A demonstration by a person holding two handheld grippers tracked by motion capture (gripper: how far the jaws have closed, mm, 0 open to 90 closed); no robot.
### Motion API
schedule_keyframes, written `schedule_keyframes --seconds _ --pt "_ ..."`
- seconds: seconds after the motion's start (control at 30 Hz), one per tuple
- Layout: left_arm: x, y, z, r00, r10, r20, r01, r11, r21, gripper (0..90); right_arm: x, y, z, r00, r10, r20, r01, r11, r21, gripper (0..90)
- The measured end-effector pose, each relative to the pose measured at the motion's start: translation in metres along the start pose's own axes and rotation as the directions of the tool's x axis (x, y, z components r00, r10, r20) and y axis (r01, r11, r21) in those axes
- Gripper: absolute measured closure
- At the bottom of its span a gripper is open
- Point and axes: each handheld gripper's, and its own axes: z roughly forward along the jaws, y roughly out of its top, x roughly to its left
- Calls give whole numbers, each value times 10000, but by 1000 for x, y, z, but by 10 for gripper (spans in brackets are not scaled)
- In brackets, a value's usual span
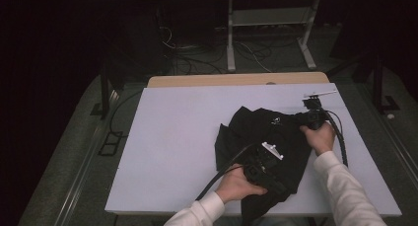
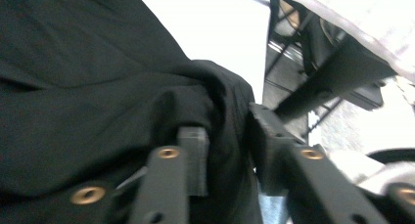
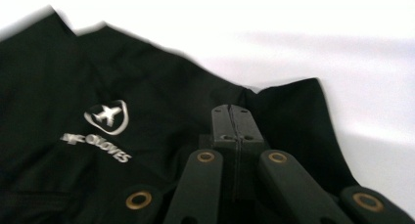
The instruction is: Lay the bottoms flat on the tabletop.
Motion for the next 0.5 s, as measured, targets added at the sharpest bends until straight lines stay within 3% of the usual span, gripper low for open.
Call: schedule_keyframes --seconds 0.13,0.27,0.33,0.4,0.5 --pt "13 4 -28 9974 -524 -489 471 9935 -1039 510 -16 3 -29 9941 586 -916 -669 9937 -896 895" --pt "35 10 -62 9866 -1004 -1285 751 9792 -1885 444 -28 4 -58 9866 745 -1449 -967 9835 -1528 895" --pt "49 12 -79 9778 -1378 -1580 974 9659 -2398 428 -34 2 -71 9798 876 -1797 -1198 9769 -1769 895" --pt "65 14 -96 9677 -1788 -1775 1207 9473 -2966 411 -39 -2 -82 9759 901 -1990 -1298 9718 -1966 895" --pt "93 14 -113 9425 -2558 -2149 1673 9181 -3594 404 -46 -14 -93 9692 1151 -2178 -1626 9630 -2147 895"
